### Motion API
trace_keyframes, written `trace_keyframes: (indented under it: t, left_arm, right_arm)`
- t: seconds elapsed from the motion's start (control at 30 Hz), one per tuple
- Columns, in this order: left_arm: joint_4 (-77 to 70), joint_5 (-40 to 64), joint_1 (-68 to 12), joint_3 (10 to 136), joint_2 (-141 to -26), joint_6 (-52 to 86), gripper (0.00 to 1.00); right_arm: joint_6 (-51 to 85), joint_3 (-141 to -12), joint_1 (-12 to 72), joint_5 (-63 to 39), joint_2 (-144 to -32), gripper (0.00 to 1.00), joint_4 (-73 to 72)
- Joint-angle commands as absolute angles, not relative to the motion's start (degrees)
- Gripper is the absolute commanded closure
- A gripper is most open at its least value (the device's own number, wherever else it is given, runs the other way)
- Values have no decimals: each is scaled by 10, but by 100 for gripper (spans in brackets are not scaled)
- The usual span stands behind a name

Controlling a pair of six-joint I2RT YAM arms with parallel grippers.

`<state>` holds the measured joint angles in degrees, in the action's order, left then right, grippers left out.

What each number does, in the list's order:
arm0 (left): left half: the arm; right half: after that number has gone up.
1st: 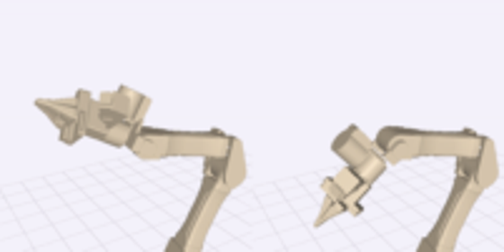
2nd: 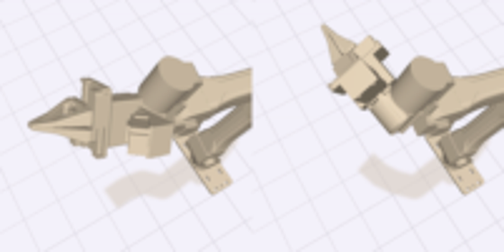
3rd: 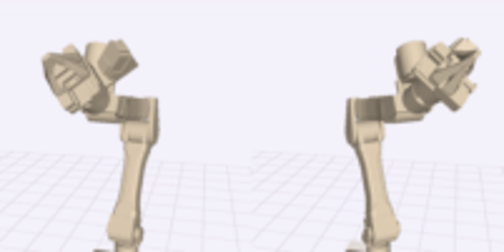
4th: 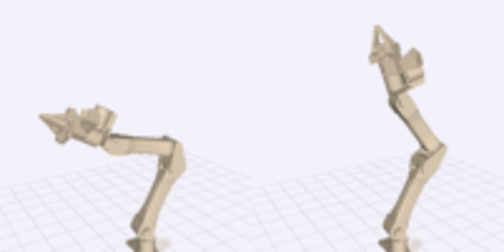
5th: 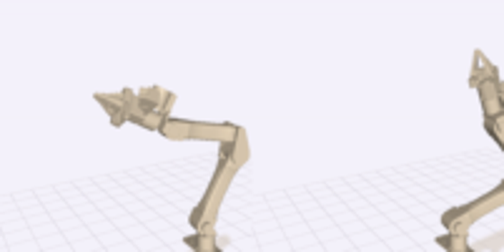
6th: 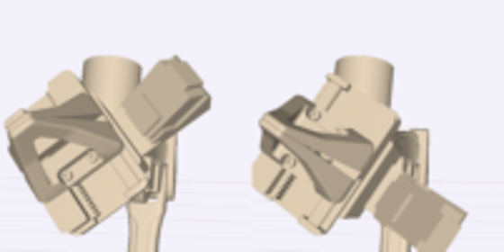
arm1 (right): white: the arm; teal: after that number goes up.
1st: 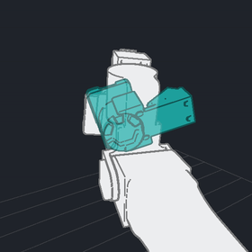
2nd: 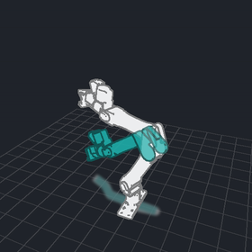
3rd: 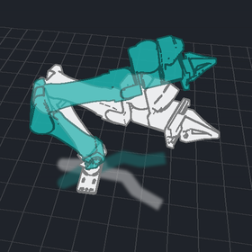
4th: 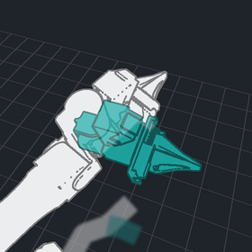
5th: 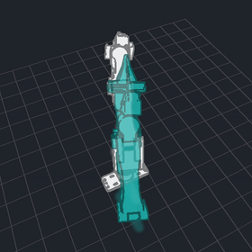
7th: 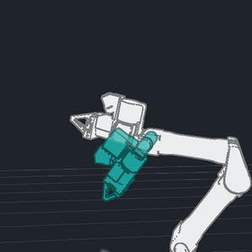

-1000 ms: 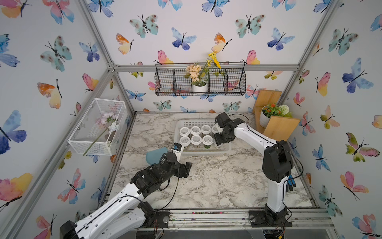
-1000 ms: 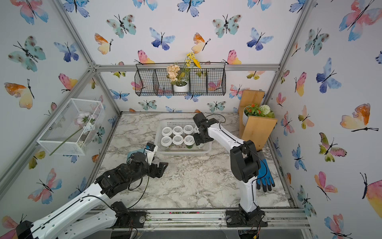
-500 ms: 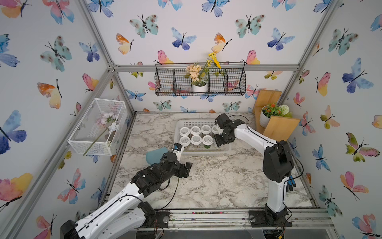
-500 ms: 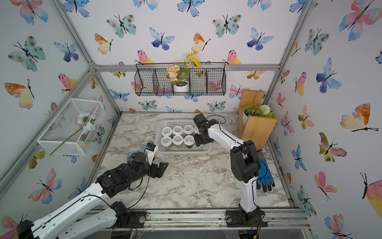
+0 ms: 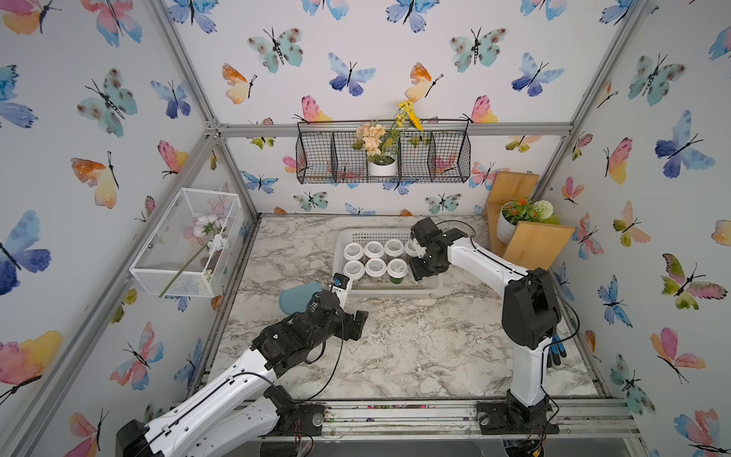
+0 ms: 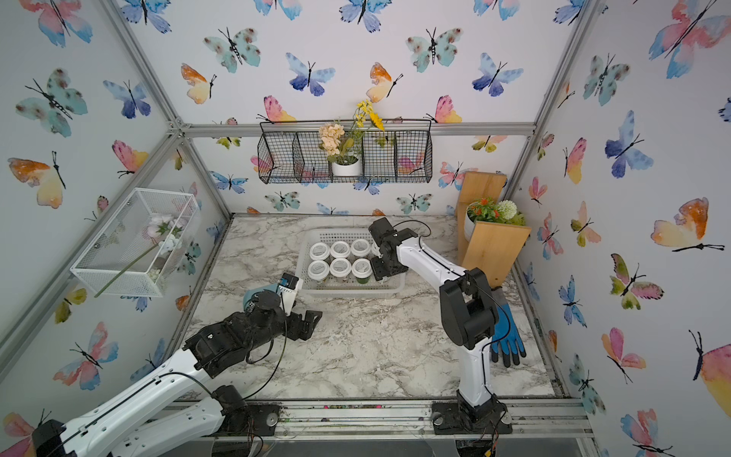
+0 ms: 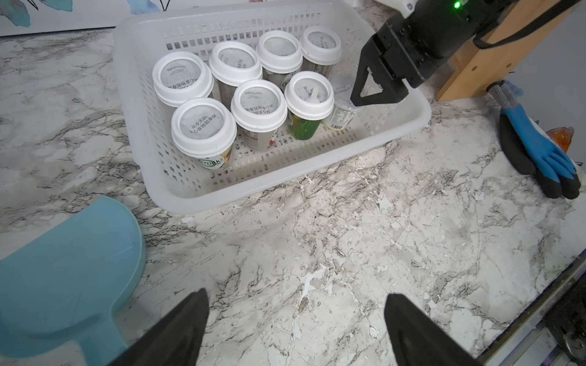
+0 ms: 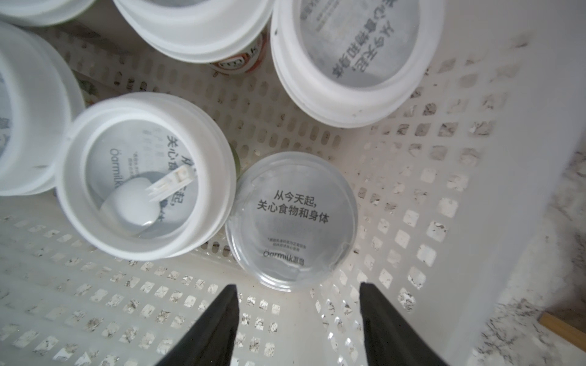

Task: Put the yogurt in the basket
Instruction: Place the yogurt in the basket.

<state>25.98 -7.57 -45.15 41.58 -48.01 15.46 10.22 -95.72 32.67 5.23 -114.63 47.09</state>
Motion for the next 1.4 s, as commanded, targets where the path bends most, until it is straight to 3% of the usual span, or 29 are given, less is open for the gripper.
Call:
trace_keyframes:
  t: [0.0, 0.93, 1.37]
  left_arm:
    - [255, -62, -455, 410, -481, 148, 8]
    - [256, -64, -455, 410, -480, 149, 7]
    - [256, -63, -455, 410, -482, 149, 8]
  right_arm:
    - [99, -951, 329, 68, -1158, 37, 465]
    - [86, -977, 327, 109, -1190, 37, 468]
    - [84, -983, 327, 89, -1119, 39, 474]
